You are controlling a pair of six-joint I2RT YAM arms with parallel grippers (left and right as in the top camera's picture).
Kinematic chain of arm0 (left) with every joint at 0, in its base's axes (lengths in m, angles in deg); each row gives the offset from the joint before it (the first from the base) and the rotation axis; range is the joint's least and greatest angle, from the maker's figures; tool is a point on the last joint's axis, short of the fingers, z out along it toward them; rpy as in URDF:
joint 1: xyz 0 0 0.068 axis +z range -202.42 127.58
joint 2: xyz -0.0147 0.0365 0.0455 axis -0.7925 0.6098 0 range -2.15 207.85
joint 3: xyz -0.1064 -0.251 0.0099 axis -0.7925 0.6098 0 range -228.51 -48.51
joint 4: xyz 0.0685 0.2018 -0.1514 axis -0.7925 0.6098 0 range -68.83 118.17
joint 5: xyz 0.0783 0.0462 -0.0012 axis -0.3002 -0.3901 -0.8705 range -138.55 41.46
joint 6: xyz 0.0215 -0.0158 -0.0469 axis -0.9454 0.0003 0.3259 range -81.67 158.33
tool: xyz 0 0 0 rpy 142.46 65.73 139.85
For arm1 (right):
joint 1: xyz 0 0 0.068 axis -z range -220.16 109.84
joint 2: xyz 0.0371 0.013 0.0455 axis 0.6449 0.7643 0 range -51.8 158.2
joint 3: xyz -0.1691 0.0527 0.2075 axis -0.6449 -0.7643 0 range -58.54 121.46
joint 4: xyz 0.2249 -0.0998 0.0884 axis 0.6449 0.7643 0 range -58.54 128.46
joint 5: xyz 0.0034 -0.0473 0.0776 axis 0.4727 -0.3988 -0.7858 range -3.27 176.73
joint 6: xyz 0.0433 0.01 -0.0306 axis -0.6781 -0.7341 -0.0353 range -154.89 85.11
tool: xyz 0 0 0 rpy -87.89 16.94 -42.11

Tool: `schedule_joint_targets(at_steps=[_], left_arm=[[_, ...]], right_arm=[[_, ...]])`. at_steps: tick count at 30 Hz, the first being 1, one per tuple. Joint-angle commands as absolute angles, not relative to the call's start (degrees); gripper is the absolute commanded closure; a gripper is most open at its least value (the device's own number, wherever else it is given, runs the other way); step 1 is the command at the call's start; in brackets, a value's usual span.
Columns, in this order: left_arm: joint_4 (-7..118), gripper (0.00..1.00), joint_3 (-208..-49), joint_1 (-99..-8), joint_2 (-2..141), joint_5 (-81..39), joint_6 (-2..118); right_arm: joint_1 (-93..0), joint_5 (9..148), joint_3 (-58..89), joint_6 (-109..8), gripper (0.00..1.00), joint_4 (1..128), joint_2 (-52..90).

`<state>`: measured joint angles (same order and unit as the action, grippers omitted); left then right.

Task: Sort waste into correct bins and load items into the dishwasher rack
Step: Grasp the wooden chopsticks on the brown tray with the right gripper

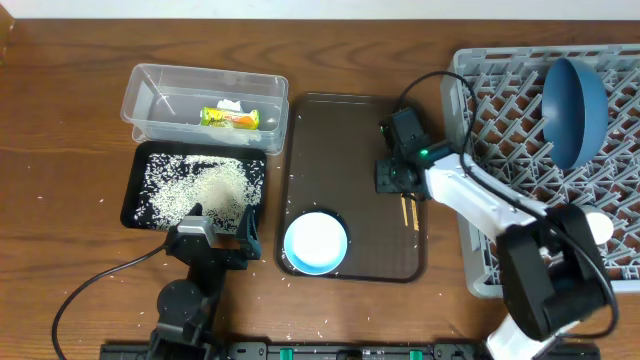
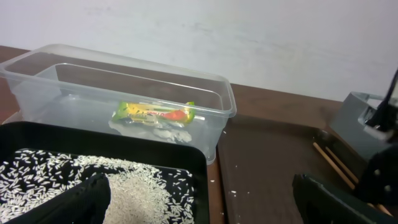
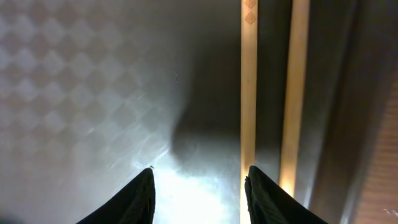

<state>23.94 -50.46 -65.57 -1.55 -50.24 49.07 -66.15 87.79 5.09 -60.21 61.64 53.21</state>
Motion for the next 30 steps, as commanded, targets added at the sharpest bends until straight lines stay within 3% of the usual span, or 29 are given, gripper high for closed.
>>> schedule_joint_targets(at_steps=[1, 7, 13, 21, 30], left_arm=[[25.1, 0.04, -48.7, -65.2, -1.9, -50.5, 49.8], [25.1, 0.04, -48.7, -65.2, -1.9, -50.5, 49.8], [25.1, 0.04, -48.7, -65.2, -1.9, -50.5, 49.8], [25.1, 0.04, -48.7, -65.2, -1.9, -50.5, 49.8], [25.1, 0.04, -48.7, -65.2, -1.9, -50.5, 49.8]], right_arm=[[-66.0, 90.7, 5.1, -62.1, 0.56, 61.0, 56.4], [-66.0, 91.1, 5.1, -62.1, 0.63, 61.1, 57.3], [-66.0, 88.2, 5.4, -62.0, 0.98, 61.3, 56.6], [-64.6, 87.2, 8.1, -59.1, 0.99, 64.0, 43.9], [-51.0, 87.4, 8.1, -45.3, 0.99, 64.4, 30.7]])
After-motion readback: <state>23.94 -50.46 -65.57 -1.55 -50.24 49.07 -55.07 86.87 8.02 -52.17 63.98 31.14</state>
